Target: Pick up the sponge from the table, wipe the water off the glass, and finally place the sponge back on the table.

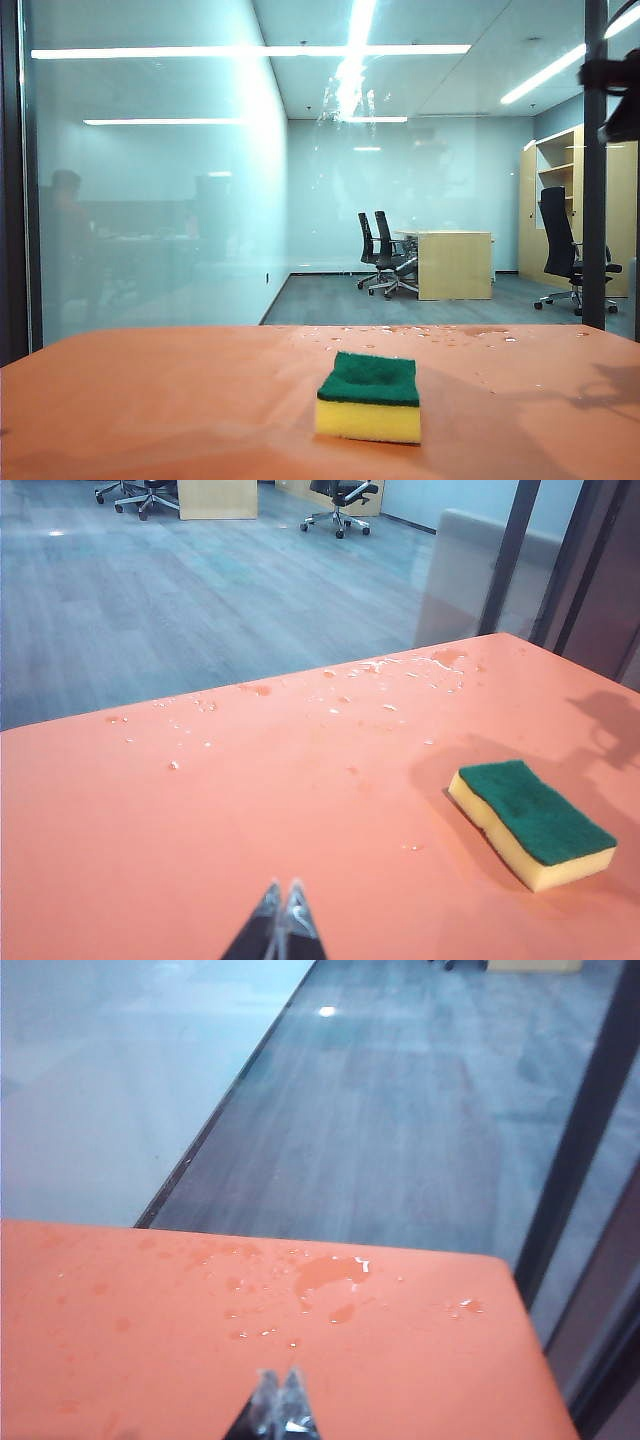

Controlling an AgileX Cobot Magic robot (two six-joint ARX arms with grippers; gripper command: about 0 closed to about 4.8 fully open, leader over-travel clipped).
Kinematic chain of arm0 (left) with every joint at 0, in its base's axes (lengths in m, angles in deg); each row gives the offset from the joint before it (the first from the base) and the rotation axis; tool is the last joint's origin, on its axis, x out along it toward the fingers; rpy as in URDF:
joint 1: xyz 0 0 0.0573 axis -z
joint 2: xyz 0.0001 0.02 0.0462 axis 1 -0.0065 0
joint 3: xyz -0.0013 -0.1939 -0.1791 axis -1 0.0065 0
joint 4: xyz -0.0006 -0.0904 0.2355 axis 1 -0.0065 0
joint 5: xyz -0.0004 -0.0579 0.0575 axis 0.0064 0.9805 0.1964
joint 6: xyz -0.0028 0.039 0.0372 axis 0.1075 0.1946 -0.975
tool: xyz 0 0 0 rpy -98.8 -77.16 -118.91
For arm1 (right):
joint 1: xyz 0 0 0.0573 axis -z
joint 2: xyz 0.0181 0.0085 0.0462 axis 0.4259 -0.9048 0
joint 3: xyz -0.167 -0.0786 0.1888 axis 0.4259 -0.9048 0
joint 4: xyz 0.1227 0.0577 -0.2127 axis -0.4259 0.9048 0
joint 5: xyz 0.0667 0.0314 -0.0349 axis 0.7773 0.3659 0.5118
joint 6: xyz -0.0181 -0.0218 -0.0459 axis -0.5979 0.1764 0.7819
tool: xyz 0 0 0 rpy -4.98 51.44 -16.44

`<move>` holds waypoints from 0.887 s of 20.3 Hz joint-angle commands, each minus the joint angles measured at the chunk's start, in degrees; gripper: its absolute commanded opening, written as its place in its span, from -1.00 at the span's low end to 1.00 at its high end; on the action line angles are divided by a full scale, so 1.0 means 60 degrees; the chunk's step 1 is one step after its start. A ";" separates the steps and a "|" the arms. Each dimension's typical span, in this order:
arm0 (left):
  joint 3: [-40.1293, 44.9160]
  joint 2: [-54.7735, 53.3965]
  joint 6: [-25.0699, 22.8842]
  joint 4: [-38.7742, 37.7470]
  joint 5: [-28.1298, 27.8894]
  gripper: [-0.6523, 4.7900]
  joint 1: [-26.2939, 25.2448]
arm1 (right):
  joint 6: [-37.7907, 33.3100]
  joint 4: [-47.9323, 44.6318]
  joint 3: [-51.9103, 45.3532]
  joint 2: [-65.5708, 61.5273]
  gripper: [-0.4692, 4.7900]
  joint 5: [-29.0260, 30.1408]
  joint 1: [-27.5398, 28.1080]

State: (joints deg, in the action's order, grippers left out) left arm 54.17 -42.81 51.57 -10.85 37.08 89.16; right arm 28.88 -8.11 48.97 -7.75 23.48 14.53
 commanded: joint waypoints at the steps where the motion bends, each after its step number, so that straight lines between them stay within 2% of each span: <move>1: -0.0033 -0.0011 -0.0040 -0.0004 0.0047 -0.78 0.0004 | 0.0171 0.0106 -0.0561 0.1060 -0.86 -0.0124 0.0025; 8: -0.0033 -0.0011 -0.0036 -0.0004 0.0047 -0.78 0.0004 | 0.0044 0.1945 -0.1362 0.4036 -0.86 0.0157 0.1056; 18: -0.0033 -0.0011 -0.0426 0.0022 -0.0062 -0.78 0.0004 | -0.0419 0.3439 -0.3282 0.7938 -0.86 0.0153 0.1056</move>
State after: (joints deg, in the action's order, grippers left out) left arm 54.17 -42.81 50.17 -10.83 36.90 89.16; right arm 26.78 12.26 29.61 38.67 24.29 20.89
